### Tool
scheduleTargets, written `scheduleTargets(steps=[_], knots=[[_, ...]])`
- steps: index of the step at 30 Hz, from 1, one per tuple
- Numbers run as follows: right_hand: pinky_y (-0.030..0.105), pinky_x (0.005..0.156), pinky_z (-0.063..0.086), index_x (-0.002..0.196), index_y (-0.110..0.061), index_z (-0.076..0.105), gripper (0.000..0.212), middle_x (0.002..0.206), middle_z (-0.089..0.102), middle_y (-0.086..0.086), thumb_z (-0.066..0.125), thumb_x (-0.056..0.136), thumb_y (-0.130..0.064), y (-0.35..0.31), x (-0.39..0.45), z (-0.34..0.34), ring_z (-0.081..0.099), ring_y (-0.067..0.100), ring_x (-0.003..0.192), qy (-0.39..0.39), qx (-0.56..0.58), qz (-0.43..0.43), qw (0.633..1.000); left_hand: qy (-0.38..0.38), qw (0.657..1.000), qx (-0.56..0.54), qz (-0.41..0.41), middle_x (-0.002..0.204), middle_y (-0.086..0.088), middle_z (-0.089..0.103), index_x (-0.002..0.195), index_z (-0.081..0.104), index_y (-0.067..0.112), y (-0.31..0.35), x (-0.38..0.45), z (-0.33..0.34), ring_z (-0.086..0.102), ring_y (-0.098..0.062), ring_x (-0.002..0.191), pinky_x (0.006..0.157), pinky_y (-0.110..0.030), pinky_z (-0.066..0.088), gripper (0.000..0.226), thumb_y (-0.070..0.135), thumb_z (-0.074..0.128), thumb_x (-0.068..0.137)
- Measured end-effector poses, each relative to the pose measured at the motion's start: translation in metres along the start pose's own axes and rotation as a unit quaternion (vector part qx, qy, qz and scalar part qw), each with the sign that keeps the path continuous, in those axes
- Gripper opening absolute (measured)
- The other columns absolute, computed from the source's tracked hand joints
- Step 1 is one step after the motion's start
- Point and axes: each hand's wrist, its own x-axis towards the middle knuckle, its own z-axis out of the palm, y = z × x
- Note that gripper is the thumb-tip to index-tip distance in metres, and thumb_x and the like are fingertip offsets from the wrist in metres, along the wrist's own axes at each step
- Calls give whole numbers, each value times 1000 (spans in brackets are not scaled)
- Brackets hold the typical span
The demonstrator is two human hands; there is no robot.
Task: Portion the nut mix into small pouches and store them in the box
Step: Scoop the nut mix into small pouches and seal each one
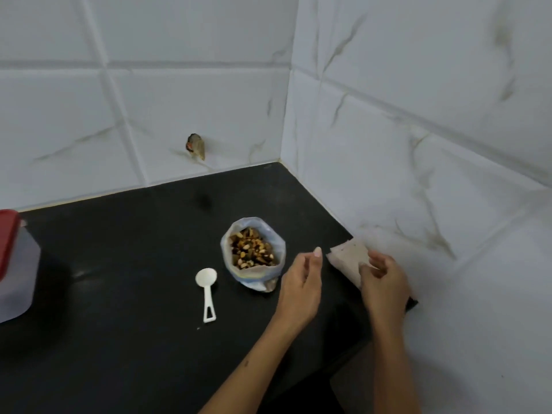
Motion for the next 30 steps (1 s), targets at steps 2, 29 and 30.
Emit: scheduleTargets(steps=[2, 29, 30], knots=[[35, 95, 44, 124, -8, 58, 37, 119, 63, 11, 60, 87, -7, 17, 12, -6, 59, 27, 105, 13, -24, 9, 1000, -19, 998, -7, -63, 103, -9, 65, 96, 62, 15, -5, 10, 17, 62, -14, 93, 92, -39, 51, 48, 55, 36, 96], [20, 78, 48, 98, -18, 66, 16, 96, 67, -4, 60, 89, -5, -4, 19, 10, 62, 12, 93, -2, 171, -22, 985, 14, 979, -181, -94, 132, -1, 54, 134, 39, 19, 23, 21, 33, 54, -7, 114, 90, -19, 45, 60, 33, 70, 85], [18, 76, 47, 97, -19, 65, 16, 97, 67, -3, 60, 90, -5, -12, 15, 14, 63, 11, 93, -44, 217, -1, 975, 32, 977, -193, -79, 135, -2, 52, 138, 37, 18, 25, 22, 21, 53, -10, 118, 96, -23, 46, 71, 31, 76, 79]])
